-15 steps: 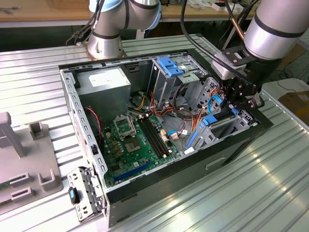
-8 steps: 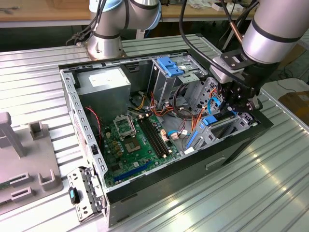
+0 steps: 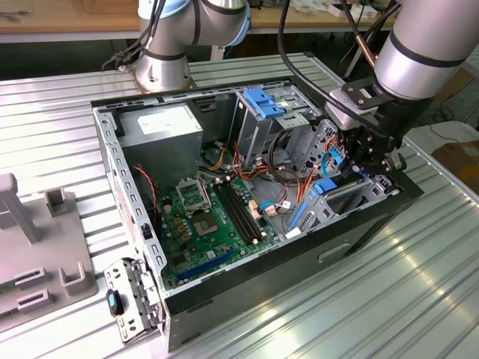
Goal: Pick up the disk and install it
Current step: 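Insert the first disk wire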
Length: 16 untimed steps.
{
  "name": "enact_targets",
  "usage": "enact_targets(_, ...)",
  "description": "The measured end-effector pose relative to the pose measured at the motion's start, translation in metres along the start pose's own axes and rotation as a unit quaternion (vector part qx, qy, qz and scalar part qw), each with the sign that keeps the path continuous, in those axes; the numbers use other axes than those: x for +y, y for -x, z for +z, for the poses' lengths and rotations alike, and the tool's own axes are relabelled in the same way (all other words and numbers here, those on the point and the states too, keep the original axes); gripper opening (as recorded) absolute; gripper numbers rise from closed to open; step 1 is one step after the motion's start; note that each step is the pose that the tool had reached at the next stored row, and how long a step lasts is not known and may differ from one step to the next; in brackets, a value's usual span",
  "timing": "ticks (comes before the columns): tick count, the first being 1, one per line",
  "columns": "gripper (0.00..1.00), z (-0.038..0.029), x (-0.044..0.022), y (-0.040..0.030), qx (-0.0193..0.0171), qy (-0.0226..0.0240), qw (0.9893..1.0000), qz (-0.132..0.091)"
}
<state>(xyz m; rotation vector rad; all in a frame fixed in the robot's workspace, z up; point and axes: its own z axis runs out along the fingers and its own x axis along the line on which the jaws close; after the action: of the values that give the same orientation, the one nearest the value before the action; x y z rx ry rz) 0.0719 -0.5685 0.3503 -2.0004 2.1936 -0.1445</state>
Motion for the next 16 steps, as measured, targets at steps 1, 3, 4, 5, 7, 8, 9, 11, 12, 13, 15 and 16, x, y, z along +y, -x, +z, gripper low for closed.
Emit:
enact_targets(1,0.16,0.0004,-0.0015,0.0001,-0.0001,0.0000,1.0000,0.000)
enact_targets(3,0.16,0.0005,-0.0022,0.0002,0.0000,0.0000,1.0000,0.000)
enact_targets(4,0.16,0.0004,-0.0008,0.0000,0.0000,-0.0001,1.0000,0.000)
enact_targets(5,0.16,0.0004,-0.0006,0.0000,-0.0001,-0.0001,1.0000,0.000)
enact_targets(7,0.16,0.0004,-0.0004,0.0001,-0.0024,0.0006,0.9999,-0.013)
enact_targets(8,0.16,0.0005,-0.0004,0.0000,-0.0026,0.0006,0.9999,-0.013)
enact_targets(9,0.16,0.0006,-0.0004,0.0000,-0.0026,0.0007,0.9999,-0.014)
enact_targets(11,0.16,0.0013,-0.0003,-0.0001,-0.0030,0.0006,0.9999,-0.016)
enact_targets(12,0.16,0.0013,-0.0003,-0.0001,-0.0030,0.0006,0.9999,-0.016)
enact_targets(13,0.16,0.0014,-0.0003,0.0000,-0.0032,0.0006,0.9999,-0.017)
enact_targets(15,0.16,0.0021,-0.0002,-0.0001,-0.0040,0.0004,0.9998,-0.021)
enact_targets(16,0.16,0.0023,-0.0001,-0.0001,-0.0041,0.0005,0.9998,-0.022)
